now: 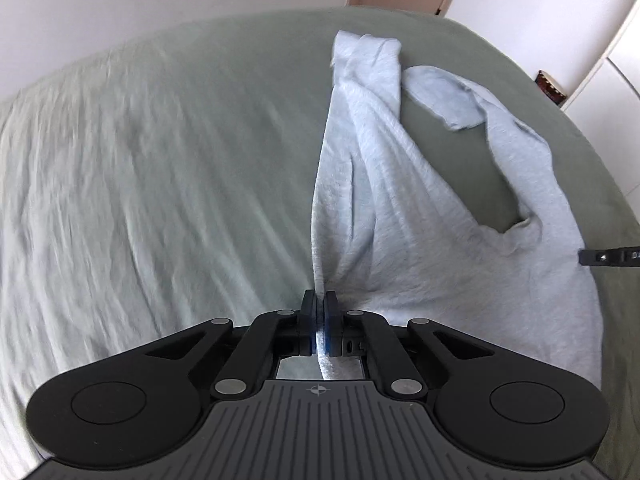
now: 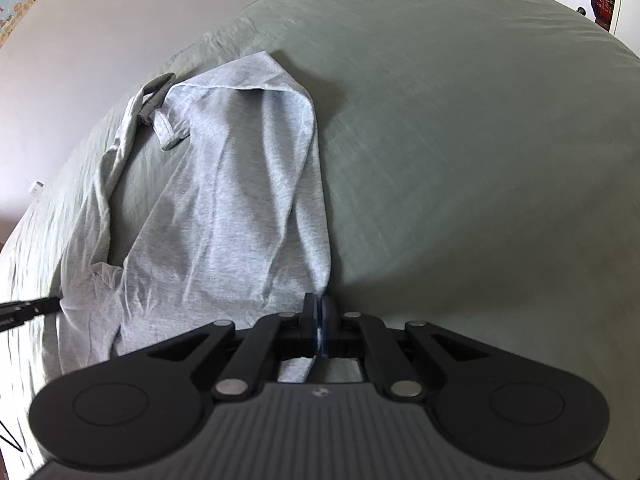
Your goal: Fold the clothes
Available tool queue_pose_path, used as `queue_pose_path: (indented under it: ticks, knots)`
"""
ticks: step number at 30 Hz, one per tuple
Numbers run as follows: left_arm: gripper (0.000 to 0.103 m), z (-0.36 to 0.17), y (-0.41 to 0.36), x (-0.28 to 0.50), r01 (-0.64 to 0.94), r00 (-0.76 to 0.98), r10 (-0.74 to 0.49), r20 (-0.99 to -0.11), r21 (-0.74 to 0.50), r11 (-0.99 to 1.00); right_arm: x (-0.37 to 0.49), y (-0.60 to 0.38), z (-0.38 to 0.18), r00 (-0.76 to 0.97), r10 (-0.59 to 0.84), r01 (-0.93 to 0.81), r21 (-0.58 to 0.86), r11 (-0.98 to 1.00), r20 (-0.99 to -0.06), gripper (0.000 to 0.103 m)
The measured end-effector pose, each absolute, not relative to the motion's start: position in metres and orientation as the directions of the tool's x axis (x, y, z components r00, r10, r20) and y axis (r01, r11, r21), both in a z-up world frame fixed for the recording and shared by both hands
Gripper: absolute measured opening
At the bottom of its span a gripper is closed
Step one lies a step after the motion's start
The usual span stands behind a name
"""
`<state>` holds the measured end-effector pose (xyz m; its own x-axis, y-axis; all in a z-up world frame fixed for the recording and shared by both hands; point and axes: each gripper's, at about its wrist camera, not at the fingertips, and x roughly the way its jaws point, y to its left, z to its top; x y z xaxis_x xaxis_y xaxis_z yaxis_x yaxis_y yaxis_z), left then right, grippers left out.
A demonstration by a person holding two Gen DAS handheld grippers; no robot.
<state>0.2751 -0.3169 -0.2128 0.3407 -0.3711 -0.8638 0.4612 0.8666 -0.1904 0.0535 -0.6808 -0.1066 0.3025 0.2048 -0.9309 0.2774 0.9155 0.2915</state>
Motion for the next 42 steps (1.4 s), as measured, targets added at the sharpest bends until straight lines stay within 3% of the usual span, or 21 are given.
queue_pose_path:
  ticks: [5,9,10,12,21,27,29,31,33,35,42]
  knots:
    - [0.006,-0.206,-0.314,0.273,0.456,0.358,-0.395,-0.846,-0.211,0.865,0.060,-0.699,-0.109,0.304,0.206,0.274,0.293,0.916,-0.930,0.000]
    - [0.038,-0.197,-0.307,0.278,0.455,0.380,-0.425,-0.821,-0.234,0.859,0.072,-0.721,-0.111,0.305,0.221,0.274,0.308,0.911,-0.926,0.008]
    - [0.042,-0.194,-0.305,0.281,0.449,0.397,-0.432,-0.810,-0.239,0.861,0.075,-0.727,-0.111,0.310,0.229,0.276,0.318,0.907,-0.923,0.011]
    - [0.047,-0.189,-0.302,0.286,0.444,0.407,-0.449,-0.796,-0.257,0.858,0.082,-0.738,-0.110,0.328,0.233,0.285,0.331,0.899,-0.915,0.026]
    - [0.049,-0.206,-0.334,0.325,0.483,0.368,-0.439,-0.820,-0.234,0.843,0.124,-0.789,-0.127,0.365,0.242,0.320,0.365,0.874,-0.899,0.030]
    - [0.045,-0.215,-0.353,0.331,0.509,0.391,-0.425,-0.817,-0.192,0.839,0.156,-0.815,-0.146,0.383,0.239,0.317,0.370,0.873,-0.892,0.030]
    - [0.028,-0.215,-0.352,0.334,0.491,0.403,-0.410,-0.818,-0.185,0.851,0.166,-0.825,-0.151,0.392,0.237,0.318,0.373,0.871,-0.889,0.028]
    - [0.011,-0.215,-0.350,0.337,0.488,0.394,-0.420,-0.817,-0.201,0.849,0.176,-0.835,-0.159,0.399,0.227,0.320,0.367,0.873,-0.889,0.019]
    - [0.002,-0.215,-0.351,0.336,0.501,0.385,-0.430,-0.817,-0.207,0.841,0.179,-0.845,-0.160,0.403,0.228,0.325,0.371,0.870,-0.886,0.012]
    - [0.002,-0.212,-0.356,0.332,0.527,0.393,-0.422,-0.817,-0.176,0.831,0.184,-0.854,-0.164,0.406,0.236,0.321,0.380,0.868,-0.883,0.003]
    - [0.002,-0.197,-0.347,0.334,0.489,0.497,-0.332,-0.801,-0.057,0.870,0.204,-0.892,-0.164,0.406,0.166,0.295,0.301,0.907,-0.899,0.002]
